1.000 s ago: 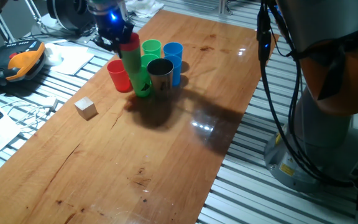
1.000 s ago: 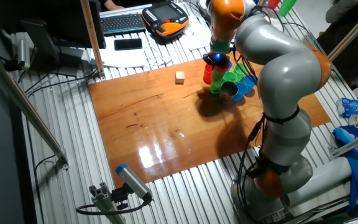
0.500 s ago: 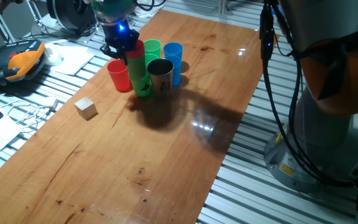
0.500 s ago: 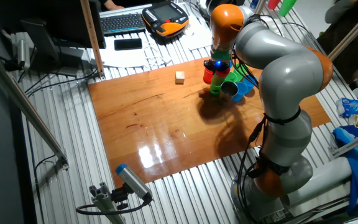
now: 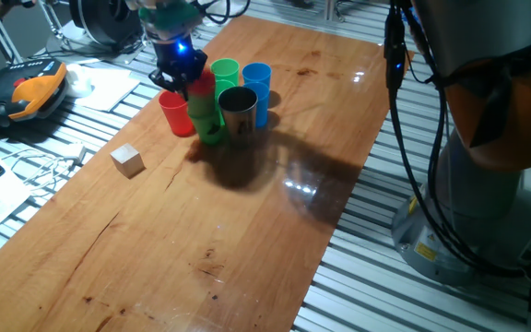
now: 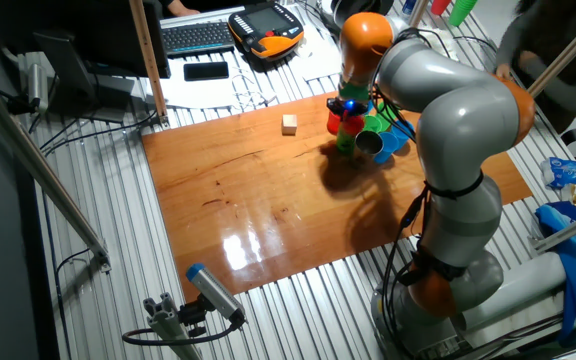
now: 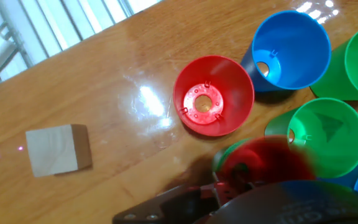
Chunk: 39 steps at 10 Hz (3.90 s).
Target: Stack the cups
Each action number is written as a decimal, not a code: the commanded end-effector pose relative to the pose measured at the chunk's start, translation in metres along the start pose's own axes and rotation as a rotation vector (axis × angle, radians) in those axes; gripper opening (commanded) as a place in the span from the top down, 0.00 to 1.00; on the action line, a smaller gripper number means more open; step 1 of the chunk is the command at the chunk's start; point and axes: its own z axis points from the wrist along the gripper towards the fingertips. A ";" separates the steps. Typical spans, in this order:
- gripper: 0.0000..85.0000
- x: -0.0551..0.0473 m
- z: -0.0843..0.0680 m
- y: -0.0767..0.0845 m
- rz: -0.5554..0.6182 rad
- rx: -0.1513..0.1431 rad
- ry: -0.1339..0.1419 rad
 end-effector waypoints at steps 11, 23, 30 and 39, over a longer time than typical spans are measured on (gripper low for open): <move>0.40 -0.031 -0.003 0.043 0.100 -0.013 -0.031; 0.60 -0.037 0.014 0.051 0.239 -0.051 0.034; 0.40 -0.058 0.019 0.045 0.257 -0.045 0.032; 0.40 -0.080 0.057 0.038 0.236 -0.074 -0.020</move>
